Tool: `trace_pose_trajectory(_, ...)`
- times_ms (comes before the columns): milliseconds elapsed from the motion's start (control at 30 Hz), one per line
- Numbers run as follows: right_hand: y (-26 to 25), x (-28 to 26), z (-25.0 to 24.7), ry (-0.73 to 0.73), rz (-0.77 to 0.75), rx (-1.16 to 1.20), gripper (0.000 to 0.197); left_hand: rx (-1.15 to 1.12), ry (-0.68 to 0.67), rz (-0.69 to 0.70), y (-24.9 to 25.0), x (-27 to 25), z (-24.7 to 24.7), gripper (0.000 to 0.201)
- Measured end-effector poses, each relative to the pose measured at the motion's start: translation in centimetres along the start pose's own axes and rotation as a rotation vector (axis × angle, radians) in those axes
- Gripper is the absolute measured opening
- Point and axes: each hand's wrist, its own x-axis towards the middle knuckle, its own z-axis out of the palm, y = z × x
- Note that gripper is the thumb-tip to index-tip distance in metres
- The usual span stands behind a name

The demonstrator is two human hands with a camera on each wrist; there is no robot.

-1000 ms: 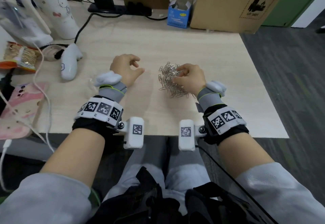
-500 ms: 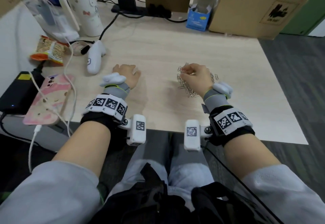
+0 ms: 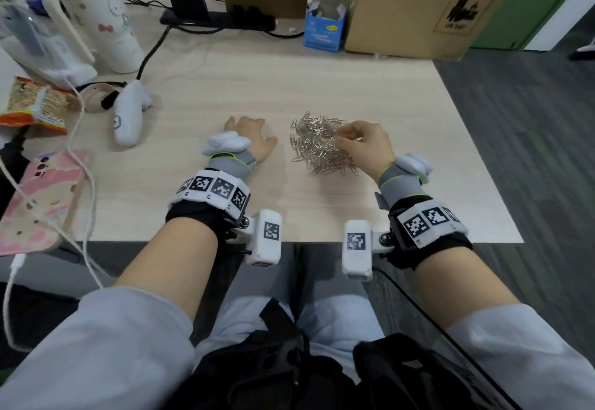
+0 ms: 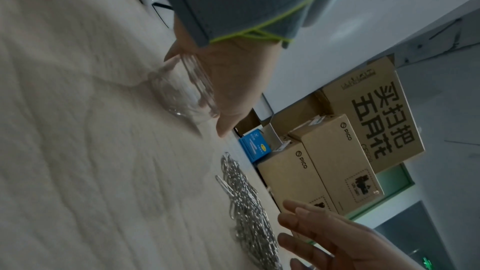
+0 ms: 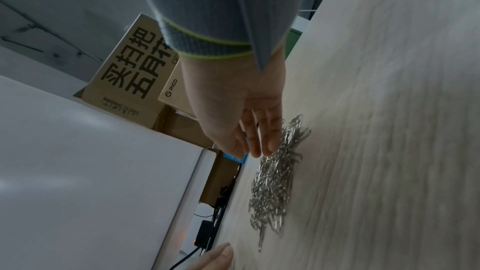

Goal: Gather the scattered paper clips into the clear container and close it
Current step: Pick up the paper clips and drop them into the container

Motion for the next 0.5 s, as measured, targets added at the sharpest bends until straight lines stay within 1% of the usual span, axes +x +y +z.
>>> trace_pose_trajectory(67, 0.5, 0.1, -0.5, 0.008, 0.004, -0.015, 0.021, 0.012, 0.003, -0.011, 0.4, 0.3, 0.4, 0.048)
trace_pose_trajectory(200, 1.4, 0.2, -1.5, 0.019, 0.029, 0.012, 0.014, 0.025, -0.023, -0.021, 1.7, 0.9, 1.0, 0.053)
trace_pose_trajectory(300, 1.7, 0.2, -2.0, 0.004, 0.062, 0.041, 0.016, 0.017, -0.041, -0.036, 2.3, 1.2, 0.9, 0.056)
trace_pose_trajectory(367, 1.9, 0.2, -2.4, -0.004, 0.078, 0.058, 0.013, -0.018, -0.034, -0.062, 2.5, 1.4, 0.8, 0.062)
trace_pose_trajectory(433, 2.1, 0.3, -2.8, -0.005, 0.086, 0.073, 0.011, -0.049, 0.012, -0.074, 3.0, 1.1, 0.5, 0.072)
trace_pose_trajectory(467, 2.4, 0.4, -3.0, 0.000, 0.089, 0.083, 0.010, -0.072, 0.058, -0.066, 3.3, 1.0, 0.4, 0.071)
trace_pose_trajectory(500, 2.5, 0.4, -3.1, 0.006, 0.092, 0.092, 0.011, -0.100, 0.110, -0.051, 3.8, 0.8, 0.3, 0.064)
